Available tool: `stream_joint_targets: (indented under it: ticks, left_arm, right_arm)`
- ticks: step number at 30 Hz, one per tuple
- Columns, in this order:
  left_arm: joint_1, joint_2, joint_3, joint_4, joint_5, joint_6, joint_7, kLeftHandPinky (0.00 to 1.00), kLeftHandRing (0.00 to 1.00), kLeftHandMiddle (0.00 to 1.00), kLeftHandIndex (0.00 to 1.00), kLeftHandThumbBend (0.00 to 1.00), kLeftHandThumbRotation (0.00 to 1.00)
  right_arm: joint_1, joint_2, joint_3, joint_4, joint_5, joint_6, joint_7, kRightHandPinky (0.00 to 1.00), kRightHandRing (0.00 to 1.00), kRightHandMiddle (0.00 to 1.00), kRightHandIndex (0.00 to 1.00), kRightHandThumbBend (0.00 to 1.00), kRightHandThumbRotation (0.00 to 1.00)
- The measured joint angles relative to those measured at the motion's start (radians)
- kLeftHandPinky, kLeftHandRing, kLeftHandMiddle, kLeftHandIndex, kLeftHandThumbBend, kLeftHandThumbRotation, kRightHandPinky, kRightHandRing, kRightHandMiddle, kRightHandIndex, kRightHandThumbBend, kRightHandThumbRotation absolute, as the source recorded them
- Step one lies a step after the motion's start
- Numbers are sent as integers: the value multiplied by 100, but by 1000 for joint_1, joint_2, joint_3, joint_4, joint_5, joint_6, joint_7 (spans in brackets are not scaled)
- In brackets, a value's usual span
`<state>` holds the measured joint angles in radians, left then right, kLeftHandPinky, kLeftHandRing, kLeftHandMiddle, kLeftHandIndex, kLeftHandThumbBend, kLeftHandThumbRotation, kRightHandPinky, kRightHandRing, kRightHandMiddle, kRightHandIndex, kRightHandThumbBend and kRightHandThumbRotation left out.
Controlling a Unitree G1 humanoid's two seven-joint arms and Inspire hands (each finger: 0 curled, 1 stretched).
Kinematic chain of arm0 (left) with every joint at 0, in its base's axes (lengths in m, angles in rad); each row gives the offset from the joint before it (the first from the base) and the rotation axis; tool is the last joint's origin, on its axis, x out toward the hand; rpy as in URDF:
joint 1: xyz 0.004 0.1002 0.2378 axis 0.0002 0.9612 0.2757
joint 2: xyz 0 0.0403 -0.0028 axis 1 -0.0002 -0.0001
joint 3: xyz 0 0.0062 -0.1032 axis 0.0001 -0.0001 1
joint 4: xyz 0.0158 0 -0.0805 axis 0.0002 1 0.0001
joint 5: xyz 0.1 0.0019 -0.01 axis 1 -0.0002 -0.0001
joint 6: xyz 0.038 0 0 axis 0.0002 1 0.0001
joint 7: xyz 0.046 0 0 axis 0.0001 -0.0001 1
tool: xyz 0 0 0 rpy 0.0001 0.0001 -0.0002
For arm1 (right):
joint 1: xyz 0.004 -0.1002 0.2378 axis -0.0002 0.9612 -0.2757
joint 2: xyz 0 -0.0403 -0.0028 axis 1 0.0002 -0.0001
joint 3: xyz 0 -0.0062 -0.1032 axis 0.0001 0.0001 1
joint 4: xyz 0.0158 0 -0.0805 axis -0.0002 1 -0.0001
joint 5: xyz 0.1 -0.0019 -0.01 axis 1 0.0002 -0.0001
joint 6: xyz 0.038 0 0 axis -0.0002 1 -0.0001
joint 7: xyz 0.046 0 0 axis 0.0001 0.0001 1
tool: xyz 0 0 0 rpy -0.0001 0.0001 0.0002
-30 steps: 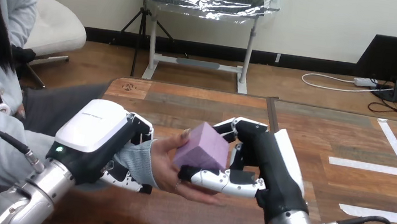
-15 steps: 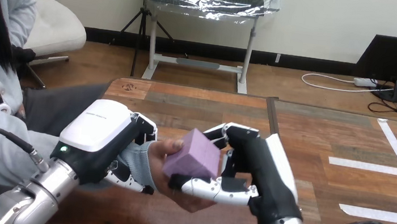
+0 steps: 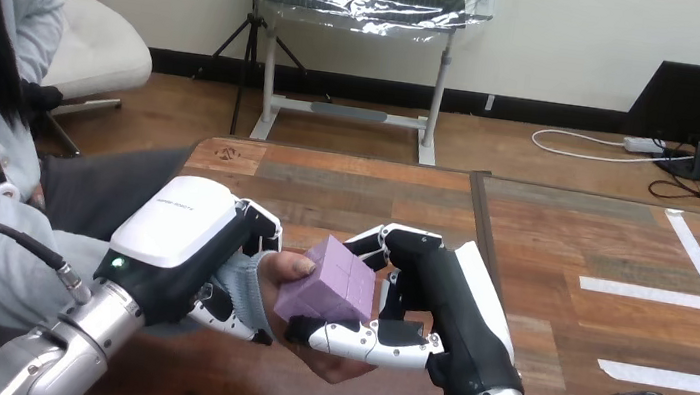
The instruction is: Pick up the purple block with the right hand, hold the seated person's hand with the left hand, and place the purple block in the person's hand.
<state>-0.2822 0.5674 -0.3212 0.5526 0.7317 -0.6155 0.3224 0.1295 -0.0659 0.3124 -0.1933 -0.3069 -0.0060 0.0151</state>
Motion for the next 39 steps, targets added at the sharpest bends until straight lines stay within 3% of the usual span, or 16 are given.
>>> stream_joint_targets:
  ticks: [28, 39]
  left_arm:
    - [0, -12, 6, 0, 1, 0, 1, 25, 25, 30, 31, 91, 12]
    - [1, -17, 13, -8, 1, 3, 1, 29, 30, 34, 37, 92, 14]
  right_arm:
    - [-1, -5, -4, 0, -6, 11, 0, 2, 6, 12, 15, 34, 0]
    - [-5, -6, -10, 0, -9, 11, -3, 7, 11, 17, 21, 38, 2]
